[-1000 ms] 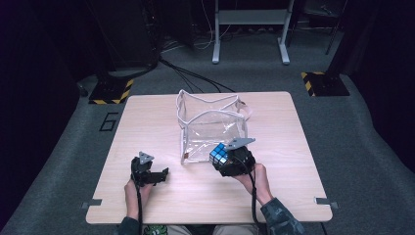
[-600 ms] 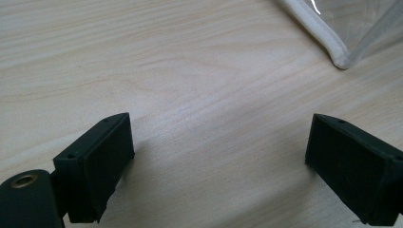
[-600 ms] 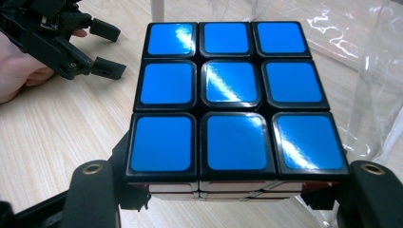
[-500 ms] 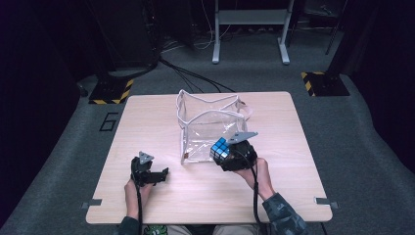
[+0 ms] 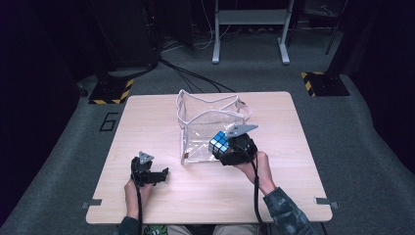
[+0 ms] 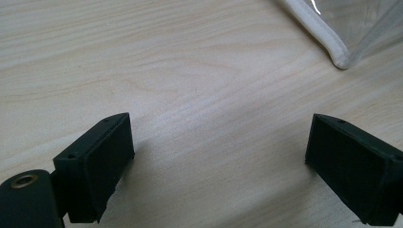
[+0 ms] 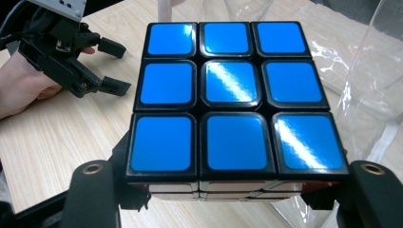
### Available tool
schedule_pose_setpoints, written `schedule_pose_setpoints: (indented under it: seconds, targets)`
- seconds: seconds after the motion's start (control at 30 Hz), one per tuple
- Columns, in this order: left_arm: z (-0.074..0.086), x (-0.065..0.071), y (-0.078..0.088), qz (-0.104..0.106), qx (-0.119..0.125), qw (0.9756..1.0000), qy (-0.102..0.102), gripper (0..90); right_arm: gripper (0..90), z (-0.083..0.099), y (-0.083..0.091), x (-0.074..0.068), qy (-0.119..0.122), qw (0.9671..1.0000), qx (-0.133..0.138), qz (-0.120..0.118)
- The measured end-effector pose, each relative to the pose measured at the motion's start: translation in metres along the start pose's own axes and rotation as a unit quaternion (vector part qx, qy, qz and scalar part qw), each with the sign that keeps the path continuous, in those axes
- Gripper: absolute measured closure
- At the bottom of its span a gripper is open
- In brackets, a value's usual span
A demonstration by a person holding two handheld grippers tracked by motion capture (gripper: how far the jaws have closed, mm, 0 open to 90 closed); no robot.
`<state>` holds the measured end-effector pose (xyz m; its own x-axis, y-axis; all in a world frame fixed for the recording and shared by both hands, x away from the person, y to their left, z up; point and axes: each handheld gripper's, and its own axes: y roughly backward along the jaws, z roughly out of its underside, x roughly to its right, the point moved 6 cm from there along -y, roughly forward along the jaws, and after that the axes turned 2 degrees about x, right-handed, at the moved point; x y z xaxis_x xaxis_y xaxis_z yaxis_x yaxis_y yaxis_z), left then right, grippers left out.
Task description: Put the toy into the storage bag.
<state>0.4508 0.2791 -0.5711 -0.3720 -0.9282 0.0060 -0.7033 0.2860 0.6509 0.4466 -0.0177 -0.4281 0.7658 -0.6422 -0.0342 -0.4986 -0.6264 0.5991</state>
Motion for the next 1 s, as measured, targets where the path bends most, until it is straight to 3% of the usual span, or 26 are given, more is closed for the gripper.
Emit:
schedule_pose_setpoints:
  seconds: [1.0]
  targets:
    - [0.0,-0.001,0.0,0.0,-0.001,1.0,-0.001,8.6,33.5,-0.035,0.008,0.007,0.012,0.9999,0.007,0.0]
